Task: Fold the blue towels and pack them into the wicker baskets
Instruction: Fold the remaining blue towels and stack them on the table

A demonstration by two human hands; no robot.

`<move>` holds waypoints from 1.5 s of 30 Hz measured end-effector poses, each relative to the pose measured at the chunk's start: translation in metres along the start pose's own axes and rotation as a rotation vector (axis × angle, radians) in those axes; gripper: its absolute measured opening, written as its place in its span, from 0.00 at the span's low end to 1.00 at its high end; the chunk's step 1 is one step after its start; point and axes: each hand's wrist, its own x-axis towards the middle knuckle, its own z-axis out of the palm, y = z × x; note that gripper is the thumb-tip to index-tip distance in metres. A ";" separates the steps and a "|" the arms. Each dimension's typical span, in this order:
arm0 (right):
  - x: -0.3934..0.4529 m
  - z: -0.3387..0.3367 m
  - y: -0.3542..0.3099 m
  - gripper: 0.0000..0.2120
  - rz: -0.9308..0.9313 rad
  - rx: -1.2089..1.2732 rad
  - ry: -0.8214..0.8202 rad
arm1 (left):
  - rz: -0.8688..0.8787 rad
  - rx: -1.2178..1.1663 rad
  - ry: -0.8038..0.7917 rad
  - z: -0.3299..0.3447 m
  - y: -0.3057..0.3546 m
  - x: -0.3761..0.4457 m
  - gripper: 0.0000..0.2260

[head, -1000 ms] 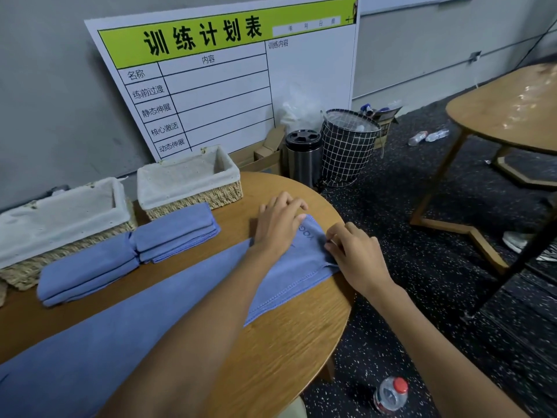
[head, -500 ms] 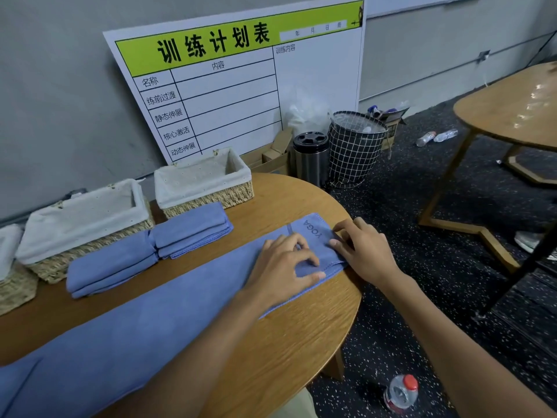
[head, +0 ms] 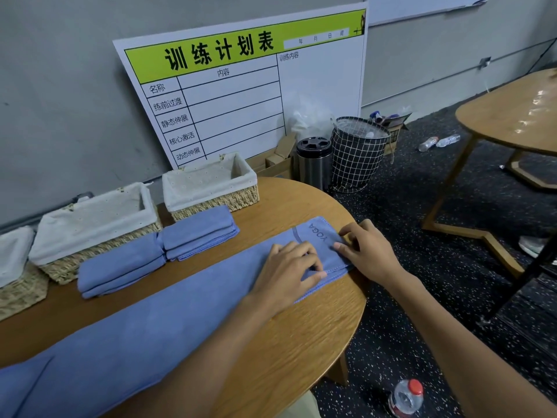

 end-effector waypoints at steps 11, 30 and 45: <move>0.009 -0.004 0.001 0.19 0.044 0.073 -0.024 | 0.021 -0.165 0.018 -0.008 -0.006 -0.003 0.10; 0.014 0.024 -0.034 0.28 -0.151 -0.306 -0.336 | -0.331 0.143 -0.373 -0.008 -0.016 -0.038 0.32; 0.014 0.018 -0.040 0.27 -0.146 -0.353 -0.372 | -0.491 0.215 -0.346 -0.033 -0.047 -0.085 0.36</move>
